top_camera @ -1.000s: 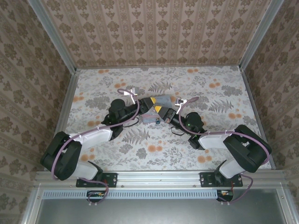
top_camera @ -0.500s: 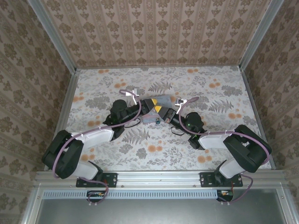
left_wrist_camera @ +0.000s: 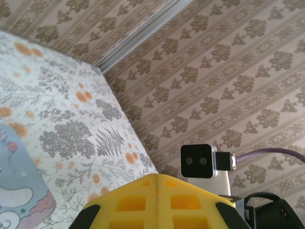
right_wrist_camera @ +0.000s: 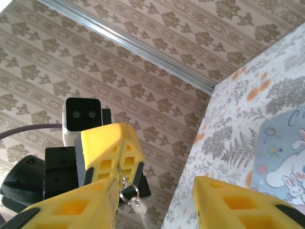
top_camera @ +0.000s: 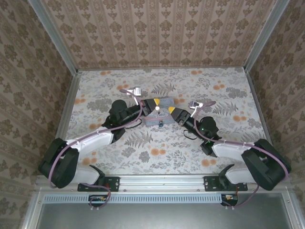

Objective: Unlock the padlock with the key

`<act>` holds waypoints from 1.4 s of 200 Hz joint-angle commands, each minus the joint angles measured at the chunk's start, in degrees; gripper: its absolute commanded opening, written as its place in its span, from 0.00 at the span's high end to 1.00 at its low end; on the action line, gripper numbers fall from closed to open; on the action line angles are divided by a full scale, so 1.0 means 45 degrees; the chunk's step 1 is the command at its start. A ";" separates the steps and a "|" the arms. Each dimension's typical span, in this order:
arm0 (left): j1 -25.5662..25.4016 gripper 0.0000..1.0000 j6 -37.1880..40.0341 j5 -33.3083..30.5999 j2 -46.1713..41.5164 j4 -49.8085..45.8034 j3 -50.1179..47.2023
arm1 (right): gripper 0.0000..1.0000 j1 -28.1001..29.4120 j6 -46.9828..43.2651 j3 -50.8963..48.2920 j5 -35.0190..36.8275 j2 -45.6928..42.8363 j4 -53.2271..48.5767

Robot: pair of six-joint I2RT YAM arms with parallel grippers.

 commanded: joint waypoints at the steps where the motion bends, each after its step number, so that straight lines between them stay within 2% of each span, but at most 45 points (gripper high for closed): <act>1: 0.0041 1.00 0.0915 0.0605 -0.0478 -0.0132 0.0562 | 0.55 -0.0028 -0.0720 0.0766 -0.0696 -0.0725 -0.1264; 49: -0.0037 1.00 0.1008 0.1081 -0.0499 0.0210 0.0784 | 0.60 -0.0008 -0.0771 0.1732 -0.1981 -0.0432 -0.1139; 94: -0.0203 1.00 0.1085 0.1082 -0.0394 0.0065 0.0975 | 0.64 0.0235 -0.0794 0.2191 -0.2496 -0.0050 -0.0876; 243: -0.0456 1.00 0.1163 0.1015 -0.0040 0.0175 0.1046 | 0.71 0.0540 -0.0788 0.2603 -0.2621 0.0739 -0.0379; 280: -0.0524 1.00 0.1130 0.0971 0.0027 0.0218 0.1032 | 0.77 0.0539 -0.0798 0.2614 -0.2537 0.0807 -0.0387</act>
